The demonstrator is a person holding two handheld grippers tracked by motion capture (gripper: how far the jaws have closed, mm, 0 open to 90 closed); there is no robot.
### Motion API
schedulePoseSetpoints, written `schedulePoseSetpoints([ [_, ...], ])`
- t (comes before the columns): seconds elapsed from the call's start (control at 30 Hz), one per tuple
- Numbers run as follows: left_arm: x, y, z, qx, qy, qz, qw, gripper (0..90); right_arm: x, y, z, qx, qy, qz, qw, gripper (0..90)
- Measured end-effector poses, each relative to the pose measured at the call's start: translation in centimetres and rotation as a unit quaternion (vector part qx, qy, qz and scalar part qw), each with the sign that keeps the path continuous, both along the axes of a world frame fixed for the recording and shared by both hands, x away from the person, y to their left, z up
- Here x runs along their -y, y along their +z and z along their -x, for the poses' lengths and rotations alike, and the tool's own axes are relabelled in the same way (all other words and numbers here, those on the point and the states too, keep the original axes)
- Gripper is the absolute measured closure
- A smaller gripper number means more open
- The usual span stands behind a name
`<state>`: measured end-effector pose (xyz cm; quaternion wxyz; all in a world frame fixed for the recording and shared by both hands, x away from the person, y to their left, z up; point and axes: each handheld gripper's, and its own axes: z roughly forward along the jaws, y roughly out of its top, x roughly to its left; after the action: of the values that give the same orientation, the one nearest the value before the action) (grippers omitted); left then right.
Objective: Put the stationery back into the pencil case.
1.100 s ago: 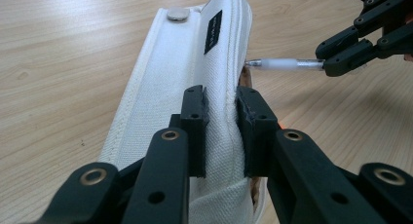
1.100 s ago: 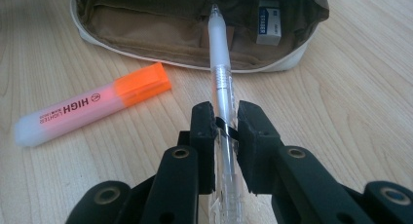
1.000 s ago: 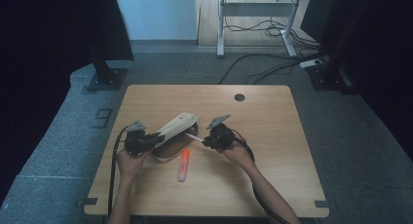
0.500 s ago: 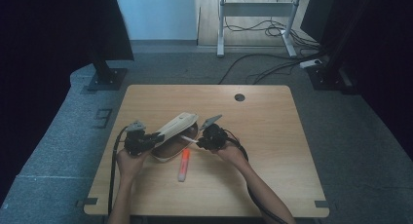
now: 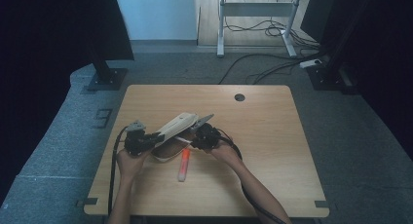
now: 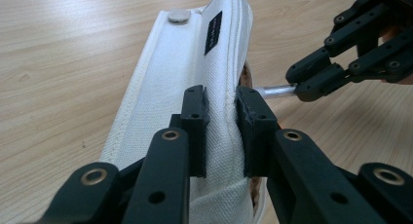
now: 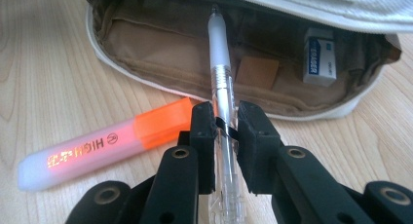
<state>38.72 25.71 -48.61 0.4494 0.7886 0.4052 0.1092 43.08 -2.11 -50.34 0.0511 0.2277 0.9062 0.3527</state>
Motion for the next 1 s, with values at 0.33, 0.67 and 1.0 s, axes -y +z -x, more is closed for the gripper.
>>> schedulePoseSetpoints([
  [0.33,0.0,-0.1,0.0,0.000,-0.001,0.001,1.0000,75.4,-1.9,-0.6,-0.9,-0.003,0.004,0.012,0.9999,76.2],
  [0.67,0.1,-0.1,0.0,-0.001,-0.002,0.001,1.0000,75.4,-2.9,-0.6,-2.0,0.002,-0.003,0.014,0.9999,76.3],
  [1.0,0.3,-0.2,0.0,-0.001,-0.006,0.002,1.0000,75.4,-3.7,-1.1,-2.9,0.005,-0.008,0.009,0.9999,76.2],
])
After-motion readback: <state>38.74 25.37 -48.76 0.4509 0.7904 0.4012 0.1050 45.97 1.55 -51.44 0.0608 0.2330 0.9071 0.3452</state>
